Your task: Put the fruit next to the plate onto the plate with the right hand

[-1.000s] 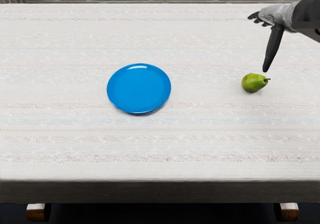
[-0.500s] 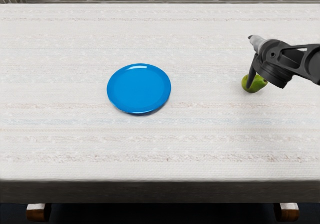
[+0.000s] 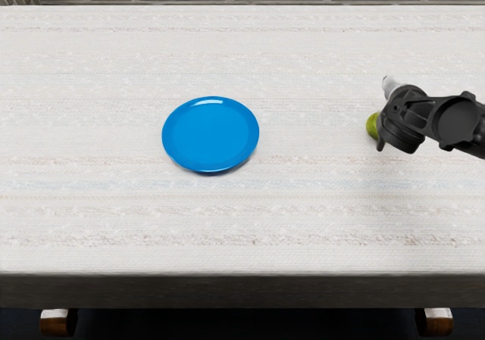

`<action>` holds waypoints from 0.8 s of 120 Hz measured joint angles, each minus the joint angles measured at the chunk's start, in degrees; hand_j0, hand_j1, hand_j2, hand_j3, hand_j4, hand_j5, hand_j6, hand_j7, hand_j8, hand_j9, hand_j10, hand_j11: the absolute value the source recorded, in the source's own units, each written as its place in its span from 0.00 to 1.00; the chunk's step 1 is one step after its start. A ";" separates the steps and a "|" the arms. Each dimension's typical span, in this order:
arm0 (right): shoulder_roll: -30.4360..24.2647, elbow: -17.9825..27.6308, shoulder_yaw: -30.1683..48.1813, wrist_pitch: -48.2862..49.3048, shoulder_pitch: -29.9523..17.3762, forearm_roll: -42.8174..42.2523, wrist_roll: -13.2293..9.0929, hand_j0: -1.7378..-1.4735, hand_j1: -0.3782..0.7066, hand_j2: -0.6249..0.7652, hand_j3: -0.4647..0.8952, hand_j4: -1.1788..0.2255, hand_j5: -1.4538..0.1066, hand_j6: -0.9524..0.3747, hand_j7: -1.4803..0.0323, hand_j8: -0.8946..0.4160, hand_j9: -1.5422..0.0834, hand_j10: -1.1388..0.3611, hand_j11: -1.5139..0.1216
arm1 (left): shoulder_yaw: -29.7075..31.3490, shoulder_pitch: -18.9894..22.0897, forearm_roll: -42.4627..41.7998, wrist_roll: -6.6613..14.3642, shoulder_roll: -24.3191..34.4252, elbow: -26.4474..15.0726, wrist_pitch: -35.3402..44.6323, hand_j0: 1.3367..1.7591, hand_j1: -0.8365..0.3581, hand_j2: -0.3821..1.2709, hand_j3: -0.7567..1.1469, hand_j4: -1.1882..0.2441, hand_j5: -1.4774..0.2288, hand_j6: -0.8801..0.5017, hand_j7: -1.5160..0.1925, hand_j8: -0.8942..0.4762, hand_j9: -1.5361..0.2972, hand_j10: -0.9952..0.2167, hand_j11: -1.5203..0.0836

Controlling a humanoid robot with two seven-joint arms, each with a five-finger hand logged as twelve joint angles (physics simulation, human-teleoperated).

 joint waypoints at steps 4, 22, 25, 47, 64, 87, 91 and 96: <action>0.00 -0.04 -0.01 0.02 -0.16 -0.02 0.00 0.30 0.03 0.45 0.34 0.84 0.93 0.72 0.98 0.68 0.95 0.76 0.93 | 0.00 -0.03 0.00 -0.01 0.00 0.00 0.00 0.76 0.99 0.23 0.40 0.83 0.87 0.64 0.89 0.65 0.84 0.82 0.95; 0.14 -1.16 -0.01 -0.05 -1.17 -0.19 0.00 0.30 0.03 0.45 0.34 0.84 0.93 0.72 0.98 0.68 0.95 0.76 0.93 | 0.00 -0.03 0.00 0.00 -0.01 0.01 0.00 0.76 0.99 0.23 0.40 0.83 0.87 0.64 0.89 0.65 0.84 0.82 0.95; 0.15 -1.30 0.01 -0.06 -1.32 -0.29 0.00 0.30 0.03 0.45 0.34 0.84 0.93 0.72 0.98 0.68 0.95 0.76 0.93 | 0.00 -0.03 0.00 0.00 0.00 0.00 0.00 0.76 0.99 0.23 0.40 0.83 0.87 0.64 0.89 0.65 0.84 0.82 0.95; 0.25 -1.73 0.24 -0.24 -1.85 -0.72 0.00 0.30 0.03 0.45 0.34 0.84 0.93 0.72 0.98 0.68 0.95 0.76 0.93 | 0.00 0.01 0.00 -0.01 0.00 0.00 0.00 0.76 0.99 0.23 0.40 0.83 0.87 0.64 0.89 0.65 0.84 0.82 0.95; 0.57 -1.81 0.42 -0.28 -1.93 -0.80 0.00 0.30 0.03 0.45 0.34 0.84 0.93 0.72 0.98 0.68 0.95 0.76 0.93 | 0.00 -0.05 0.00 0.00 0.00 0.00 0.00 0.76 0.99 0.23 0.40 0.83 0.87 0.64 0.89 0.65 0.84 0.82 0.95; 1.26 -2.32 0.56 -0.21 -2.07 -0.74 0.00 0.30 0.12 0.44 0.34 0.78 0.86 0.65 0.91 0.62 0.88 0.70 0.86 | 0.00 -0.01 0.00 0.00 0.00 0.00 0.00 0.76 0.99 0.23 0.40 0.83 0.87 0.64 0.89 0.65 0.84 0.82 0.95; 1.30 -2.38 0.60 -0.18 -2.16 -0.72 0.00 0.30 0.14 0.44 0.34 0.77 0.85 0.64 0.89 0.61 0.87 0.69 0.85 | 0.00 -0.05 0.00 0.01 0.00 0.00 0.00 0.76 0.99 0.23 0.40 0.83 0.87 0.64 0.89 0.65 0.84 0.82 0.95; 1.34 -2.42 0.63 -0.16 -2.27 -0.69 0.00 0.30 0.16 0.43 0.34 0.75 0.83 0.63 0.88 0.59 0.85 0.68 0.83 | 0.00 0.00 0.00 0.01 0.00 0.00 0.00 0.76 0.99 0.23 0.40 0.83 0.87 0.64 0.89 0.65 0.84 0.82 0.95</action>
